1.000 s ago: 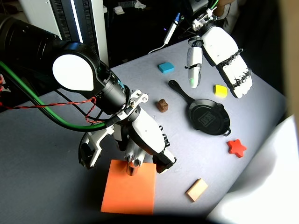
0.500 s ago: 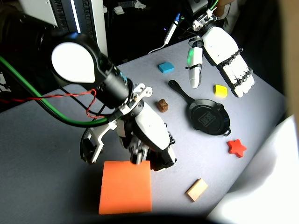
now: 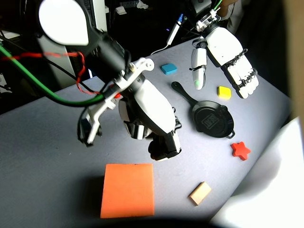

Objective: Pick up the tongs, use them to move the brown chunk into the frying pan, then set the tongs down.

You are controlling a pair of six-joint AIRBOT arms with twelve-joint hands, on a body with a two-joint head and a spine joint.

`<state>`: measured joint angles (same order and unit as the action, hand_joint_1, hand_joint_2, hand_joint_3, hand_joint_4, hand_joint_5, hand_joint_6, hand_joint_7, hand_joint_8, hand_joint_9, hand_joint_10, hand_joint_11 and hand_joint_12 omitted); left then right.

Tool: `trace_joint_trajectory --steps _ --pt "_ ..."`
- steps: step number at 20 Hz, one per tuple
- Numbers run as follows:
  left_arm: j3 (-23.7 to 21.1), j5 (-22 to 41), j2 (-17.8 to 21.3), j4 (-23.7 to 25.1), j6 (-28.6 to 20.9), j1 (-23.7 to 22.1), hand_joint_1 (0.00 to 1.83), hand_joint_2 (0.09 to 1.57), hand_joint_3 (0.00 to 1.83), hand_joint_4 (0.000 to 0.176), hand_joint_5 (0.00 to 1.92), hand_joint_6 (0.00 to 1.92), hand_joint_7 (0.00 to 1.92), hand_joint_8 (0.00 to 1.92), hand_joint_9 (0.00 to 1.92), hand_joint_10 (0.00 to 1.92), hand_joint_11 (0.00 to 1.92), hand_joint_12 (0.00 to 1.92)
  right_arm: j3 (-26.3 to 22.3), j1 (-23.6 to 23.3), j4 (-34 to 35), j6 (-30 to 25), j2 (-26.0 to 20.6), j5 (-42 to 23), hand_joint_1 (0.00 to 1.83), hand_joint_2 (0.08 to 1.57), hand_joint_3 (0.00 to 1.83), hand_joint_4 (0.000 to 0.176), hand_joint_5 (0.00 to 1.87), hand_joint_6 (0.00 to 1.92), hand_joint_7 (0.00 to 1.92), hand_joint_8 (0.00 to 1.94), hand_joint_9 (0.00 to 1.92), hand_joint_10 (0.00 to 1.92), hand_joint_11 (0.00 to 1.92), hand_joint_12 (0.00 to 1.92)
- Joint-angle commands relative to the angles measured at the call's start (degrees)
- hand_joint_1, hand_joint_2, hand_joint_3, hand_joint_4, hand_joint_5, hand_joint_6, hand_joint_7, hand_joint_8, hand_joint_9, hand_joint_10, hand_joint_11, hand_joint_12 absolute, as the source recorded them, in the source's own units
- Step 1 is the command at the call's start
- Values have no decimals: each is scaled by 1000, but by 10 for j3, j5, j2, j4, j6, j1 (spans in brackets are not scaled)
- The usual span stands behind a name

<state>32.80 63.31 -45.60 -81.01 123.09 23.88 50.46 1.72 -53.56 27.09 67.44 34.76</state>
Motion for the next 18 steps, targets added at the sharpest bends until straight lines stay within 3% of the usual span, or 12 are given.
trace_joint_trajectory --steps 1,6,10,11,12,13,14,15,18 --pt "0 39 3 48 -1 -3 0 1154 0 0 0 0 0 0 0 0 3 14 -12 -9 -44 -21 -3 -7 1082 1237 1 0 745 1326 1049 26 782 575 416 1449" --pt "-1 39 3 48 -2 -2 0 1153 0 0 0 0 0 0 0 0 13 26 -69 -32 -52 -152 -7 95 1085 1236 0 0 746 1324 1046 20 771 582 400 1465" --pt "-2 42 3 48 -2 -1 0 1155 0 0 0 0 0 0 0 0 0 9 -92 -32 -52 -202 6 140 1086 1233 0 0 753 1313 1050 18 780 583 411 1458" --pt "-2 42 3 48 -1 -2 0 1159 2 0 0 0 0 0 0 0 0 5 -92 -29 -52 -205 11 150 1033 1203 0 0 696 815 1044 13 783 569 413 1446" --pt "-2 42 3 48 0 -2 0 1159 2 0 0 0 0 0 0 0 0 2 -92 -23 -52 -209 18 162 1025 1195 0 0 755 542 1038 8 786 549 419 1427" --pt "-2 42 3 48 0 -2 0 1165 4 0 0 0 0 0 1 0 14 8 -92 -16 -52 -220 23 171 1016 1197 0 0 795 399 1033 5 794 528 420 1422" --pt "-2 42 3 48 0 -1 0 1165 4 0 0 0 0 0 1 0 14 8 -92 -13 -52 -227 25 173 1016 1197 0 0 795 399 1033 5 794 528 420 1422" --pt "-2 42 3 48 0 -1 0 1160 1 0 0 0 11 4 4 1 28 16 -92 -8 -53 -237 28 175 1015 1192 0 0 851 268 1036 3 802 520 410 1438" --pt "0 42 3 48 1 -1 0 1151 0 0 0 0 17 6 20 8 32 22 -88 7 -81 -279 38 184 1029 1188 0 0 865 247 1041 6 806 524 409 1432"
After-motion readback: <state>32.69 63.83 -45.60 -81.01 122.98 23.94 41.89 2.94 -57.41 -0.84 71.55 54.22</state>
